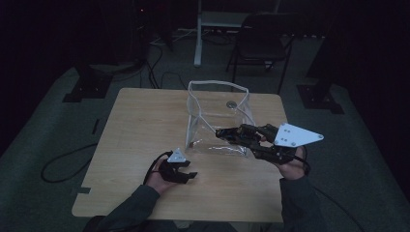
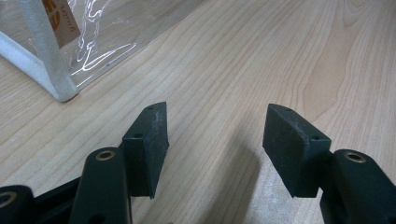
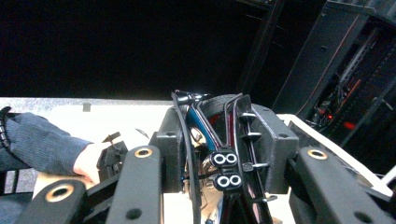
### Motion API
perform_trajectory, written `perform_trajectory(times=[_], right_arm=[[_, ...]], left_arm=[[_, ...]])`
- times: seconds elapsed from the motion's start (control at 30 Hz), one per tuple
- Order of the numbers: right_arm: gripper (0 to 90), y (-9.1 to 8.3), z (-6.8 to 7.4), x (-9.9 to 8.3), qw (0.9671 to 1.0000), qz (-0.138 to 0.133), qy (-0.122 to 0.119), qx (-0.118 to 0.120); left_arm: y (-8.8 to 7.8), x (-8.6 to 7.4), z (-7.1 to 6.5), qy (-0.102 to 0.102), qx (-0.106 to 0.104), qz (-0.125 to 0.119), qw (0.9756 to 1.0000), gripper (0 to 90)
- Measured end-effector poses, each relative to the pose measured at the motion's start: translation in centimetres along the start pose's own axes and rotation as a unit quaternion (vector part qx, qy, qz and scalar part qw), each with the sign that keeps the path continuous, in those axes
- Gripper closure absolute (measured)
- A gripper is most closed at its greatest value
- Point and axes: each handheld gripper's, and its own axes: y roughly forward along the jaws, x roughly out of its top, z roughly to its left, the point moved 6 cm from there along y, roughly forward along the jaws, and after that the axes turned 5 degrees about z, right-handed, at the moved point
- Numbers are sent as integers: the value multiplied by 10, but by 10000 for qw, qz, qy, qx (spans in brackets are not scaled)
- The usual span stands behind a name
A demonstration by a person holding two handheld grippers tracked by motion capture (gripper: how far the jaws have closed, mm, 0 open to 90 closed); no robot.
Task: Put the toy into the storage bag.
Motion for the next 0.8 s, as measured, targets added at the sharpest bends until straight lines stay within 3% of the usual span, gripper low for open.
perform_trajectory(times=[0.37, 0.8], right_arm=[[595, -1, -10, 6, 9999, 46, -77, -111], [595, 2, -26, 2, 9995, 196, -41, -225]], left_arm=[[0, 0, 0, -2, -1, -3, 10000, 409], [0, 0, 0, -19, -12, -1, 10000, 409]])
